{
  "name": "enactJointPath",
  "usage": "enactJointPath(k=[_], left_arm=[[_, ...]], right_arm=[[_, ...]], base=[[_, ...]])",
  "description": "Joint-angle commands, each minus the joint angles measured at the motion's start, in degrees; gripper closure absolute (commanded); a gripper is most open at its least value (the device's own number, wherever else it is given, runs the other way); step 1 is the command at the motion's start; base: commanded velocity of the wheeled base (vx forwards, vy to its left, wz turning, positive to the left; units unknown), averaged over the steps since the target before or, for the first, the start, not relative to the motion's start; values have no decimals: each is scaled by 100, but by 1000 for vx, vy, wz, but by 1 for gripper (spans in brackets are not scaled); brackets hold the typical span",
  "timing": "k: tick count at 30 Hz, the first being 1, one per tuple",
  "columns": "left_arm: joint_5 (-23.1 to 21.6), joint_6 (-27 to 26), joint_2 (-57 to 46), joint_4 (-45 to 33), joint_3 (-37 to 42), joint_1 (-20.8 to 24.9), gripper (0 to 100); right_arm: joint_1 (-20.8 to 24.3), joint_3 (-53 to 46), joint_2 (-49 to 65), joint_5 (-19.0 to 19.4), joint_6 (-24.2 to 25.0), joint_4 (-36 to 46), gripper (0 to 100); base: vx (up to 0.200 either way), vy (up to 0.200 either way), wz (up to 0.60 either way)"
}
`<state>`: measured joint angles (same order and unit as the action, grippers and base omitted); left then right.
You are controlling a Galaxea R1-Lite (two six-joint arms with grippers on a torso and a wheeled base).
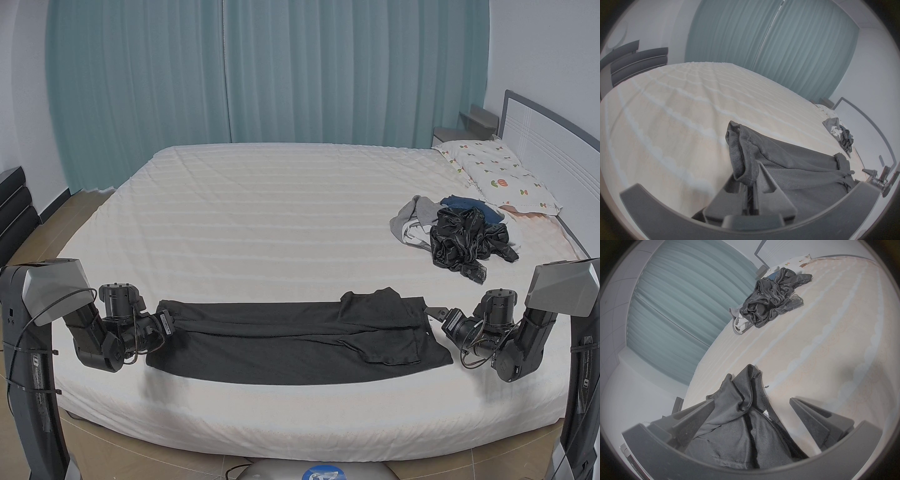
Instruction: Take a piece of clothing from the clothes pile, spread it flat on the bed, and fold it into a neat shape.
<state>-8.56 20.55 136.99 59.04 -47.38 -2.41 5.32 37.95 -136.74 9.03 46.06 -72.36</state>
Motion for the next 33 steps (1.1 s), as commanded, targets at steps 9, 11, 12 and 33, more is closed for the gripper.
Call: enactJointPath(k=[9, 11, 12, 33], left_arm=[[232, 283, -32, -6, -227, 197, 100], [293, 283, -40, -6, -262, 233, 100], [320, 291, -40, -15, -271, 277, 100], [1515, 283, -576, -1263, -913, 1015, 100]], right_arm=[[-13, 11, 69, 2, 193, -6, 0], [-66, 46, 95, 2, 237, -6, 0], [-92, 55, 104, 2, 237, -6, 0], [-347, 178, 60, 213, 431, -6, 0]], base=[[0, 0, 0], [0, 0, 0], [0, 0, 0], [0, -200, 0]])
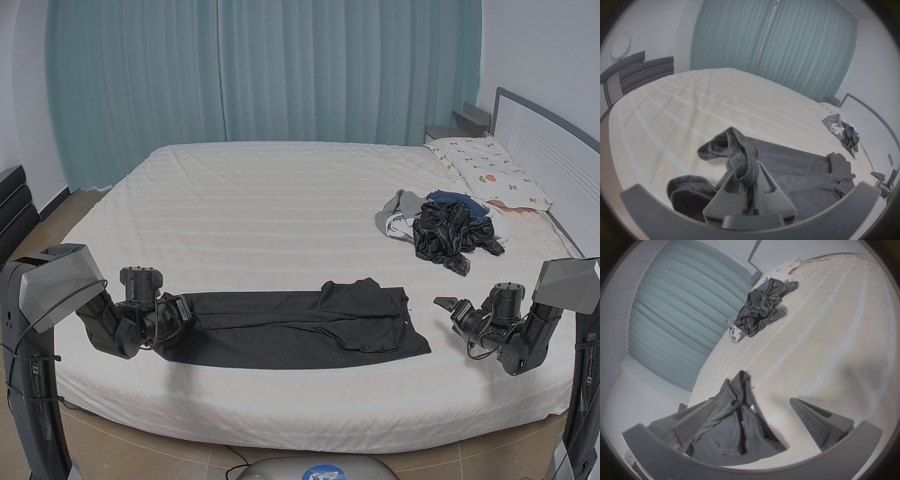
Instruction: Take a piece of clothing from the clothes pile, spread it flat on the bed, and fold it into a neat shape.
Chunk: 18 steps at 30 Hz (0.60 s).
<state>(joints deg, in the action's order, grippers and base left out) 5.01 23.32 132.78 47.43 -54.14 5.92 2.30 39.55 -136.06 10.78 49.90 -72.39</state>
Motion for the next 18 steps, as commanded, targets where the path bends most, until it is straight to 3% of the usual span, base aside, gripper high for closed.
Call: enactJointPath(k=[1, 18], left_arm=[[246, 6, -156, -129, -255, 295, 100], [756, 270, -182, -1447, -1116, 1280, 100]], right_arm=[[-72, 44, -8, 65, 47, -3, 0], [-116, 80, -61, 153, 47, 5, 0]], base=[[0, 0, 0], [0, 0, 0]])
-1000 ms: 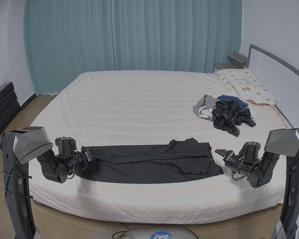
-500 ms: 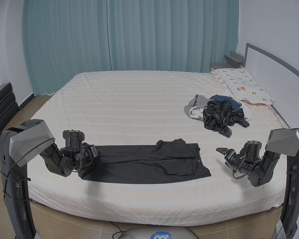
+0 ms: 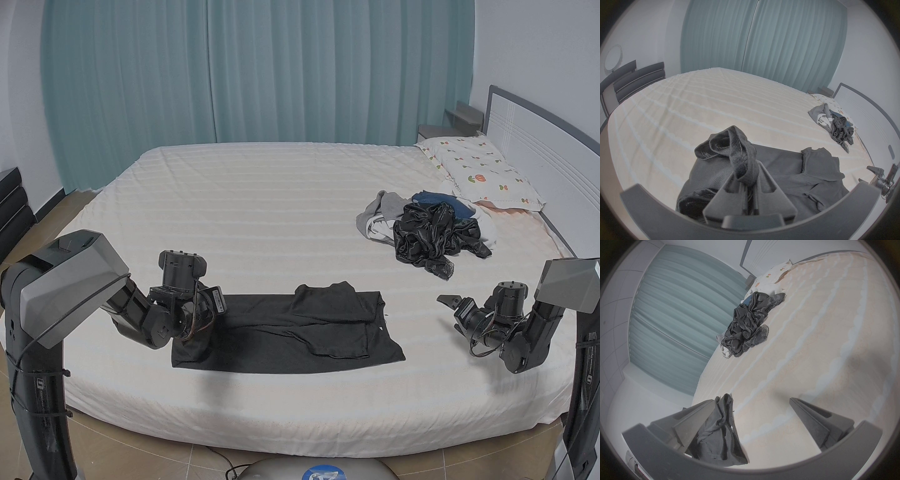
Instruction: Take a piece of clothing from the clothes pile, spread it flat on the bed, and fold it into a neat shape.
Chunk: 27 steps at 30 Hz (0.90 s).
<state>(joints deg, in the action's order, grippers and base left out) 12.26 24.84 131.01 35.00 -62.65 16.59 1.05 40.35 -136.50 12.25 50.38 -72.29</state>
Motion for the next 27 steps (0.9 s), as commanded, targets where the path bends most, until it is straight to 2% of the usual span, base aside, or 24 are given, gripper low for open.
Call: enactJointPath(k=[1, 5, 16, 21, 27], left_arm=[[39, 170, -6, -327, -345, 274, 100], [48, 258, -23, -600, -503, 398, 100], [48, 759, -23, -600, -529, 529, 100], [48, 794, -23, -626, -450, 635, 100], [48, 803, -14, -635, -433, 723, 100]], right_arm=[[9, -1, -17, 5, -2, -4, 0], [27, -10, -17, 5, -2, -4, 0], [53, -10, 27, -3, -2, -4, 0], [62, -18, 9, -3, -2, -4, 0], [62, -18, 9, -12, -2, -4, 0]], base=[[0, 0, 0], [0, 0, 0], [0, 0, 0], [0, 0, 0], [0, -200, 0]])
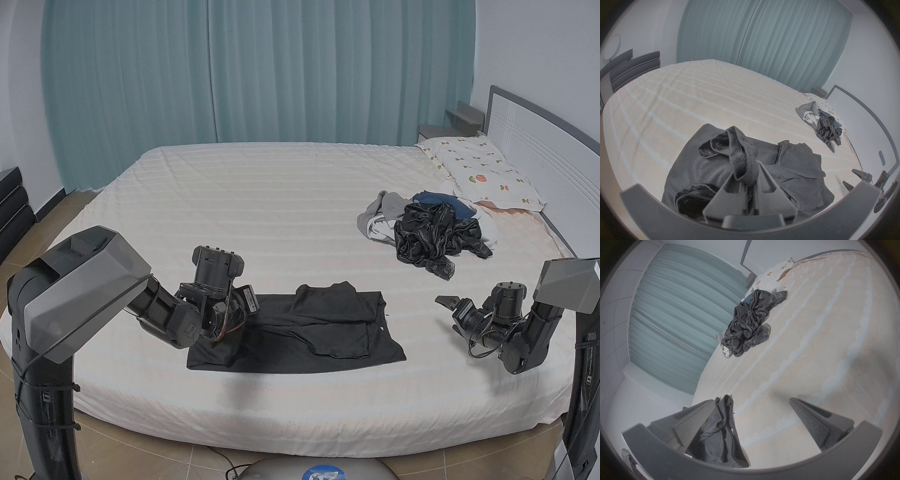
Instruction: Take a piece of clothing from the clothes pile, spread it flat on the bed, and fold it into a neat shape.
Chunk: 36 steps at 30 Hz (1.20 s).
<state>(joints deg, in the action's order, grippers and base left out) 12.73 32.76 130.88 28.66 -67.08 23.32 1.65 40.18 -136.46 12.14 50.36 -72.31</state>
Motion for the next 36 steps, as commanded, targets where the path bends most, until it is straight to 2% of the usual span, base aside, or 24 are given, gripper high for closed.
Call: enactJointPath(k=[1, 15, 28, 33, 36], left_arm=[[11, 3, -1, -1, 11, 50, 100], [2, 11, -1, -1, 38, 208, 100], [2, 38, 69, -71, -305, 498, 100], [2, 240, 175, -89, -525, 577, 100], [2, 319, 272, -133, -613, 612, 100]], right_arm=[[2, -1, 6, 7, 0, -2, 0], [2, -1, 6, 7, 0, -2, 0], [46, -1, 6, -1, 0, -2, 0], [55, -1, -3, -1, 0, -2, 0], [55, -1, -3, -1, 0, -2, 0]], base=[[0, -200, 0], [0, -200, 0], [0, -200, 0], [0, -200, 0], [0, 0, 0]])
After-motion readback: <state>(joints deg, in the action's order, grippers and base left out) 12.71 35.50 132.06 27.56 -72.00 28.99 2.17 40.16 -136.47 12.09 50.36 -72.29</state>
